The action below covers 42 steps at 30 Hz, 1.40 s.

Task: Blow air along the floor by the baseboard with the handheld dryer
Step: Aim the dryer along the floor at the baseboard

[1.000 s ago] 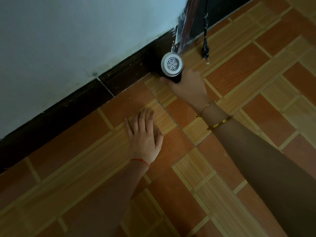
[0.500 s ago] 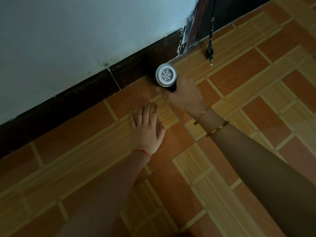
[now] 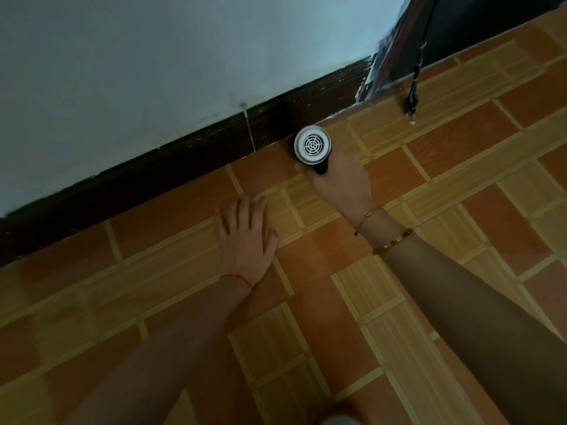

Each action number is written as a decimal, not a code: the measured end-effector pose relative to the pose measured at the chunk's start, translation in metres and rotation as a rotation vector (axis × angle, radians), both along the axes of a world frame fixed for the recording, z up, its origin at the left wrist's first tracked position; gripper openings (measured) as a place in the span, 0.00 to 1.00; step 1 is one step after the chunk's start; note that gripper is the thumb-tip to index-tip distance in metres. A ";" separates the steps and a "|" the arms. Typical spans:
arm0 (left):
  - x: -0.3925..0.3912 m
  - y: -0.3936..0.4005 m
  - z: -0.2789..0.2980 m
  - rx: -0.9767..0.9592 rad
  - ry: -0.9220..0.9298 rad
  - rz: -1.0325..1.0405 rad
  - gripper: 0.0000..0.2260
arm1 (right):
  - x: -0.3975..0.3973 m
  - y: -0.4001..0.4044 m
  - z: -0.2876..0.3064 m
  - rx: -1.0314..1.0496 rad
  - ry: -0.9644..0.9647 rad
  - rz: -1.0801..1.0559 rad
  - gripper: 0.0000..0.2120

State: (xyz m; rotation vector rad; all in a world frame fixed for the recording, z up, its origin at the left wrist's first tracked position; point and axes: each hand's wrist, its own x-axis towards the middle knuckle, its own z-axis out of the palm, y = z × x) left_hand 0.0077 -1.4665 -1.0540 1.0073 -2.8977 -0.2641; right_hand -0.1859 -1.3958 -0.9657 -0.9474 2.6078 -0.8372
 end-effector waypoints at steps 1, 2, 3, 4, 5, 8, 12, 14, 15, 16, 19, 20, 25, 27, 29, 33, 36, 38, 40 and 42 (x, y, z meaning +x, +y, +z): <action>0.006 -0.002 0.000 -0.005 0.005 0.024 0.28 | 0.006 -0.003 -0.001 -0.009 -0.016 0.025 0.26; 0.011 -0.003 -0.001 -0.009 0.014 0.052 0.27 | 0.012 -0.008 -0.001 -0.016 -0.037 0.054 0.27; 0.015 -0.003 -0.001 -0.011 0.024 0.079 0.27 | 0.018 -0.012 0.000 -0.023 -0.058 0.086 0.28; 0.019 -0.004 -0.002 -0.010 0.034 0.103 0.26 | 0.024 -0.016 0.000 -0.035 -0.077 0.116 0.29; 0.022 -0.005 -0.004 -0.010 0.043 0.123 0.26 | 0.028 -0.020 0.001 -0.050 -0.096 0.138 0.30; 0.029 -0.007 -0.009 -0.010 0.074 0.150 0.25 | 0.036 -0.027 0.002 -0.095 -0.147 0.137 0.30; 0.028 -0.008 -0.014 0.002 0.098 0.163 0.25 | 0.033 -0.026 0.000 -0.076 -0.087 0.027 0.28; 0.029 -0.008 -0.015 0.004 0.106 0.168 0.25 | 0.031 -0.021 -0.001 -0.080 -0.071 -0.015 0.28; 0.029 -0.008 -0.016 0.000 0.104 0.169 0.25 | 0.032 -0.019 -0.001 -0.082 -0.077 -0.007 0.28; 0.029 -0.009 -0.016 -0.002 0.099 0.169 0.25 | 0.032 -0.016 -0.001 -0.081 -0.091 0.018 0.29; 0.029 -0.009 -0.015 0.018 0.093 0.167 0.25 | 0.041 -0.005 0.001 -0.060 -0.168 0.112 0.27; 0.029 -0.009 -0.014 0.029 0.096 0.167 0.25 | 0.047 0.000 0.001 -0.048 -0.181 0.137 0.26; 0.035 -0.009 -0.005 0.073 0.122 0.172 0.25 | 0.070 0.021 0.000 0.048 -0.193 0.204 0.24; 0.041 -0.009 -0.001 0.079 0.106 0.186 0.25 | 0.073 0.025 0.001 0.063 -0.183 0.204 0.24; 0.052 -0.010 0.003 0.080 0.080 0.185 0.25 | 0.075 0.029 0.004 0.063 -0.154 0.178 0.24; 0.081 -0.012 0.005 0.075 0.032 0.187 0.24 | 0.087 0.034 0.009 0.070 -0.124 0.174 0.26; 0.101 -0.013 0.006 0.077 0.013 0.218 0.25 | 0.106 0.034 0.009 0.070 -0.232 0.249 0.27; 0.112 -0.014 0.005 0.079 0.008 0.246 0.25 | 0.123 0.034 0.007 0.077 -0.249 0.358 0.28; 0.122 -0.013 0.005 0.090 0.022 0.283 0.25 | 0.138 0.032 0.004 0.080 -0.240 0.444 0.29; 0.132 -0.012 0.006 0.100 0.035 0.328 0.25 | 0.146 0.028 0.003 0.084 -0.220 0.467 0.29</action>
